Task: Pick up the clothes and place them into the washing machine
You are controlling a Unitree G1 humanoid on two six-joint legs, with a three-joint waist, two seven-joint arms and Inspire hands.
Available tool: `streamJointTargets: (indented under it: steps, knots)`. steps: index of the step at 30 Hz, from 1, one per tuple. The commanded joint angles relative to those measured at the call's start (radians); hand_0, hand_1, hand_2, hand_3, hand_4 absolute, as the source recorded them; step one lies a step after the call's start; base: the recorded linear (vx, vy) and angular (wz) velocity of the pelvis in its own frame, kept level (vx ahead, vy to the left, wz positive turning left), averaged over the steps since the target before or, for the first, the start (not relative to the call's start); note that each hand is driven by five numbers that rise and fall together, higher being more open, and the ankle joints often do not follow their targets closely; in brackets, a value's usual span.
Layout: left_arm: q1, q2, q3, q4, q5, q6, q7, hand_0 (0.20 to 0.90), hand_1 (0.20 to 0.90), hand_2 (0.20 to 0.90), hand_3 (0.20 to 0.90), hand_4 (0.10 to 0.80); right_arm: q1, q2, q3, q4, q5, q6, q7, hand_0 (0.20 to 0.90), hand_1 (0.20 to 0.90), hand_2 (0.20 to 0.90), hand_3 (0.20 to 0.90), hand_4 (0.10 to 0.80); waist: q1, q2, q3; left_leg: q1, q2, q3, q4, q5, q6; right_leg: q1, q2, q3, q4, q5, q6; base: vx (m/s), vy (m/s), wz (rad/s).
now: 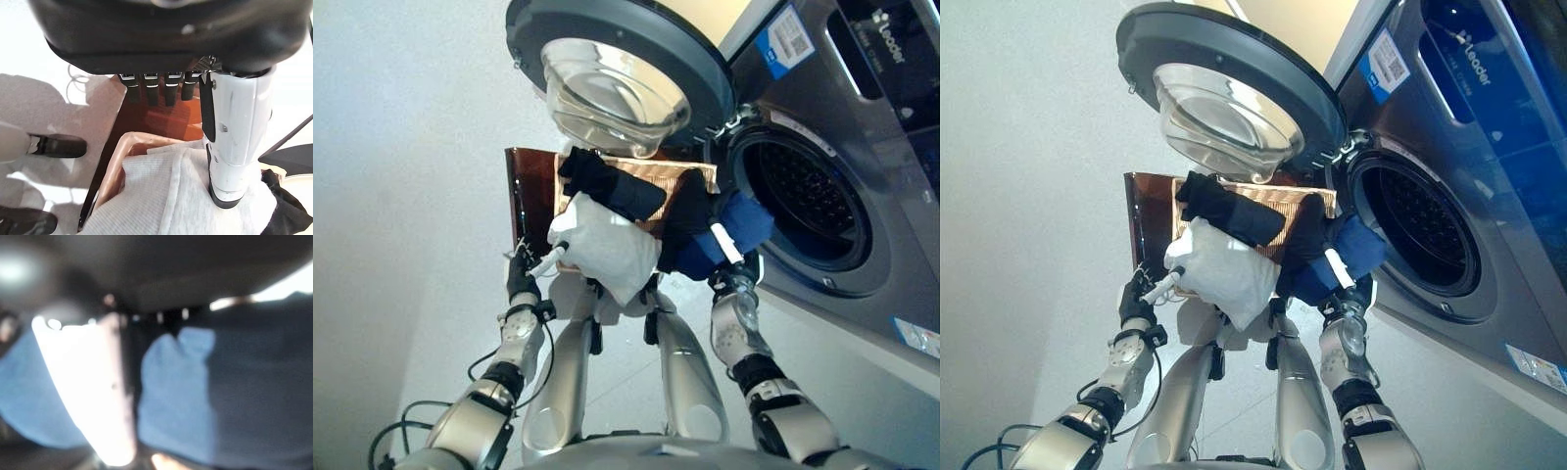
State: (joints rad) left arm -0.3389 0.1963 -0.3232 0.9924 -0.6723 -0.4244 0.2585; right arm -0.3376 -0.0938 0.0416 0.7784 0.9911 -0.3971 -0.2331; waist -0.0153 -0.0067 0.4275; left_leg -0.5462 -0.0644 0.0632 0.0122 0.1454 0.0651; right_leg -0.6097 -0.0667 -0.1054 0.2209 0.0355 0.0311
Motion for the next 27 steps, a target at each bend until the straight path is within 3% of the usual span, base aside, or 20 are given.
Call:
streamJointTargets:
  steps: [1, 13, 27]
  knots:
    - [0.029, -0.039, 0.032, 0.052, -0.022, -0.022, -0.013, 0.900, 0.900, 0.900, 0.900, 0.800, 0.015, -0.018, -0.045, -0.050, 0.115, -0.128, 0.081, 0.200, 0.200, 0.200, 0.200, 0.300, 0.002, 0.016, -0.064, -0.024, -0.007, 0.006, 0.076, -0.075, -0.059, 0.074, -0.028, -0.018, -0.125, 0.060, 0.040, 0.000, 0.000, 0.00]
    - [0.019, -0.056, 0.035, 0.072, -0.043, -0.019, -0.032, 0.900, 0.900, 0.900, 0.900, 0.800, -0.075, 0.025, -0.183, 0.095, 0.423, -0.168, 0.183, 0.200, 0.200, 0.200, 0.200, 0.300, 0.010, 0.035, -0.078, -0.028, -0.011, 0.010, 0.077, -0.088, -0.059, 0.065, -0.029, -0.005, -0.120, 0.053, 0.038, 0.000, 0.000, 0.00]
    - [0.018, -0.064, 0.015, 0.086, -0.054, -0.020, -0.051, 0.900, 0.900, 0.900, 0.900, 0.800, -0.217, -0.034, -0.312, 0.181, 0.533, -0.233, 0.169, 0.200, 0.200, 0.200, 0.200, 0.300, 0.025, 0.066, -0.087, -0.034, -0.016, 0.012, 0.069, -0.089, -0.058, 0.050, -0.028, 0.007, -0.115, 0.049, 0.038, 0.000, 0.000, 0.00]
